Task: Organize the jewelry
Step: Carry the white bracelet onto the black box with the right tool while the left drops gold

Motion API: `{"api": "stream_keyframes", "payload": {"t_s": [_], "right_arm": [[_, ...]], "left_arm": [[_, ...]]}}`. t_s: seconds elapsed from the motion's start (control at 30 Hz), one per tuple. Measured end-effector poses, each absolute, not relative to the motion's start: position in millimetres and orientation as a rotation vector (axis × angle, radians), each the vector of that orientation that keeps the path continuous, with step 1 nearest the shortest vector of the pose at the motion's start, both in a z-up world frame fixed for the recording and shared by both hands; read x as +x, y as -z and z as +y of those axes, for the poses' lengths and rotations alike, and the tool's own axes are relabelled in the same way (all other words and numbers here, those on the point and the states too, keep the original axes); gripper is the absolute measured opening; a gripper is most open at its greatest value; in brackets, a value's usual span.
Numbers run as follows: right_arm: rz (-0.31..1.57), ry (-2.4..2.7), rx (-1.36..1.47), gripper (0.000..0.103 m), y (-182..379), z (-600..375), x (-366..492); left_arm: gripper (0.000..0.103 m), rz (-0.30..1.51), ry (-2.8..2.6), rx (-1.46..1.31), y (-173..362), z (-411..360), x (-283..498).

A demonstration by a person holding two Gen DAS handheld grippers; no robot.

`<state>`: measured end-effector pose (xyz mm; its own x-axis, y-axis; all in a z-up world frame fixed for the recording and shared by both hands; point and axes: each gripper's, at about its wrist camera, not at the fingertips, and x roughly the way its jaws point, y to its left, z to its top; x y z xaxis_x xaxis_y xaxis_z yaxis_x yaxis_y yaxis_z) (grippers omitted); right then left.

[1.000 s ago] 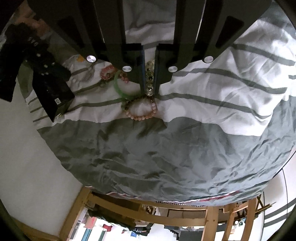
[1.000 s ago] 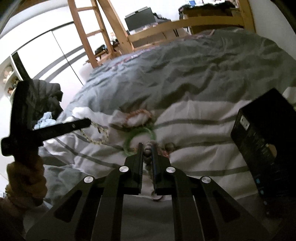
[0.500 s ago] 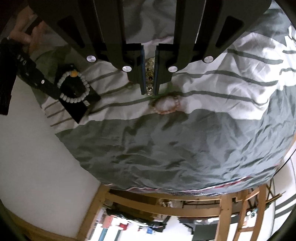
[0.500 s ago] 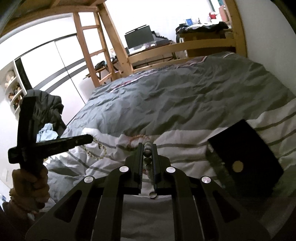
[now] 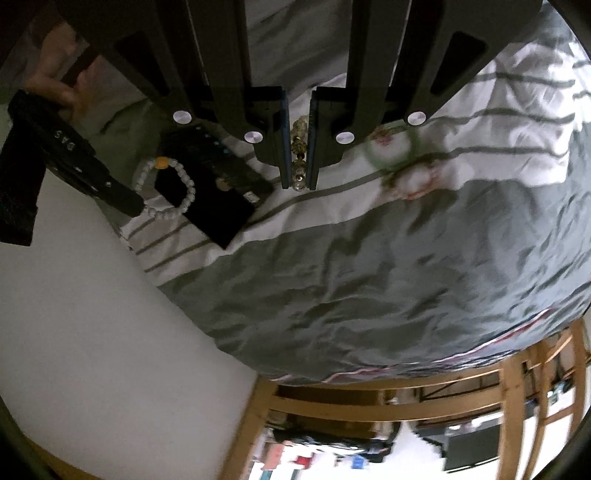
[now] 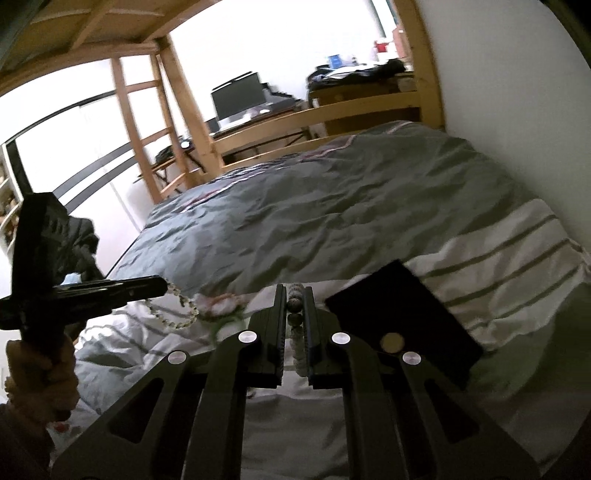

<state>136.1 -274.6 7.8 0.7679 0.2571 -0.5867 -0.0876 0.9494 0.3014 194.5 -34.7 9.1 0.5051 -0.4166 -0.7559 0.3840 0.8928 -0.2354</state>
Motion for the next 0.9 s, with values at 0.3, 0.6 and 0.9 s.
{"api": "stream_keyframes", "payload": {"t_s": [0.3,0.6,0.9], "right_arm": [[0.704,-0.096,0.358,0.009,22,-342,138],[0.816,-0.156,0.491,0.009,71,-377,163],[0.835,-0.117,0.406,0.012,80,-369,169]], "left_arm": [[0.006,0.949,0.61,0.023,0,-130,219],[0.006,1.059,0.693,0.09,67,-226,257],[0.07,1.044,0.604,0.056,83,-215,273]]}}
